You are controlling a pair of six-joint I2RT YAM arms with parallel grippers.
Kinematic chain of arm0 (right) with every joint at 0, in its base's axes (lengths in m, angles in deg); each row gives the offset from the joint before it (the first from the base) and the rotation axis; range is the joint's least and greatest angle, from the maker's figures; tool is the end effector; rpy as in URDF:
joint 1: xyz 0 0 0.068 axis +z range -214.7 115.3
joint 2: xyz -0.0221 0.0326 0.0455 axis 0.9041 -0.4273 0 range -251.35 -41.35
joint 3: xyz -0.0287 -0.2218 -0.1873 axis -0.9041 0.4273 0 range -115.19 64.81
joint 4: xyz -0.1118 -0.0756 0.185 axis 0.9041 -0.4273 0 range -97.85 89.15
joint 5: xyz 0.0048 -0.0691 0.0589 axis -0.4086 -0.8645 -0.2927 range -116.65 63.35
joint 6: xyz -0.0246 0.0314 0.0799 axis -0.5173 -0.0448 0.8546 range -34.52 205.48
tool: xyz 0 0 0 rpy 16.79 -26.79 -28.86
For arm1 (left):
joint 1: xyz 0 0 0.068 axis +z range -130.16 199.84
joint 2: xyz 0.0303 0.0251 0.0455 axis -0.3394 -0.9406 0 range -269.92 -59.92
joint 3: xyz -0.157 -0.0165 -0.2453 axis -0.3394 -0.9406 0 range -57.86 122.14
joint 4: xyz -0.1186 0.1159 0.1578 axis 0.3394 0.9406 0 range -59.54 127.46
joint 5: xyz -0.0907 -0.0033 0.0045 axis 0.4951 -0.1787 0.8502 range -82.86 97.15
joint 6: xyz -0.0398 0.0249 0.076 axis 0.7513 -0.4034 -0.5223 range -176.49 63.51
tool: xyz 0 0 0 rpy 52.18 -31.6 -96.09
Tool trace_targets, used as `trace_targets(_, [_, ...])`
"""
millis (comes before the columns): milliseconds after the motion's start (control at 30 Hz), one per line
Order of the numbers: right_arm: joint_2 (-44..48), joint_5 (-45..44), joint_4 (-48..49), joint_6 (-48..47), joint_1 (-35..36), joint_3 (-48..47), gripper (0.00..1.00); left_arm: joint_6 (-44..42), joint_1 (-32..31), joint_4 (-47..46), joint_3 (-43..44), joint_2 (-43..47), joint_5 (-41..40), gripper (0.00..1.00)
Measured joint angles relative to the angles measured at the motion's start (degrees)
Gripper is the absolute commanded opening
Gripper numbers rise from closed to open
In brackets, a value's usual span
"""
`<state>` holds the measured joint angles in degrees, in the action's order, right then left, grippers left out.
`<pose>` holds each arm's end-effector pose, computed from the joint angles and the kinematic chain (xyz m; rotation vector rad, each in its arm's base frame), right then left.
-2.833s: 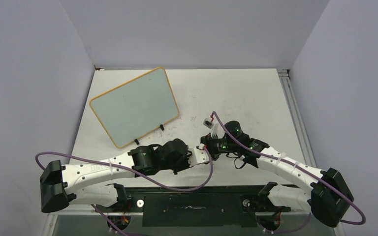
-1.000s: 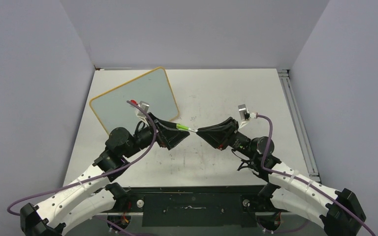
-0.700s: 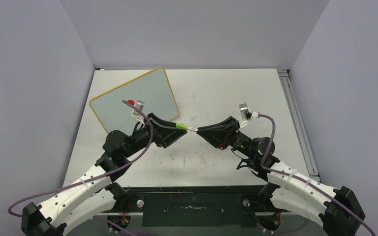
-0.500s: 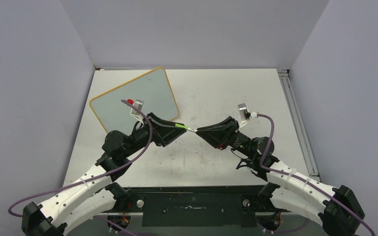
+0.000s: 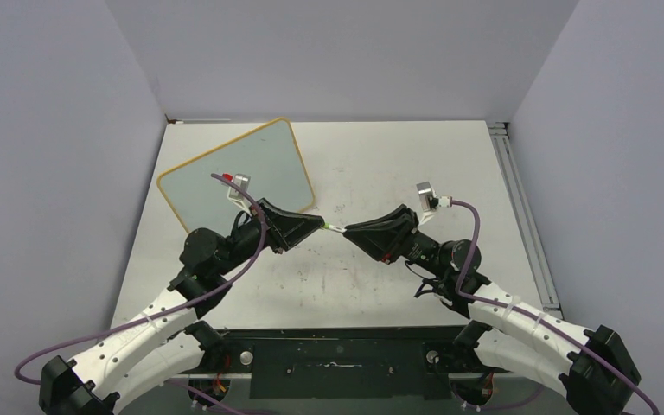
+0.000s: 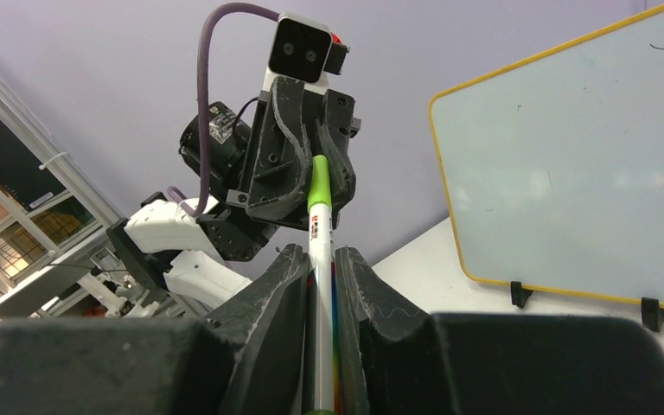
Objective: Write a sentence on the whiteboard
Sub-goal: Open the whiteboard marker at the center of the board.
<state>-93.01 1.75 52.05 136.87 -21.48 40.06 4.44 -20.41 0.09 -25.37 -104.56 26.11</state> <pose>0.1111 0.1563 0.3575 -0.4203 1.2967 1.7030 0.1190 -0.1347 0.3738 0.0686 1.4772 -1.6914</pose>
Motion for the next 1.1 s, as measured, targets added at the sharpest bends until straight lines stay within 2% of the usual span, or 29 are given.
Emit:
trace_targets(200, [0.7,-1.0,-1.3,-0.7,0.1,0.0,0.05,1.1,0.6,0.2,-0.1,-0.1,0.1,0.00])
trace_targets(400, [3.9,-2.1,-6.6,-1.9,0.7,0.4,0.05,4.5,2.1,-0.6,-1.9,-0.2,3.2,0.00])
trace_targets(700, [10.5,-4.4,-8.2,-2.1,-6.2,1.9,0.05,6.7,12.9,-2.9,-3.3,3.7,2.6,0.00])
trace_targets(800, [13.1,-4.5,-11.3,-2.4,-9.0,1.9,0.05,3.2,13.9,2.0,-2.9,5.3,2.6,0.00])
trace_targets(933, [16.2,-5.4,-18.3,-5.2,-10.3,1.2,0.05,-5.1,12.3,15.7,-0.5,4.9,1.7,0.00])
trace_targets(1100, [17.0,-7.2,-28.9,-10.3,-10.3,-3.2,0.05,-11.6,1.9,30.3,-0.4,-1.5,-4.6,0.00])
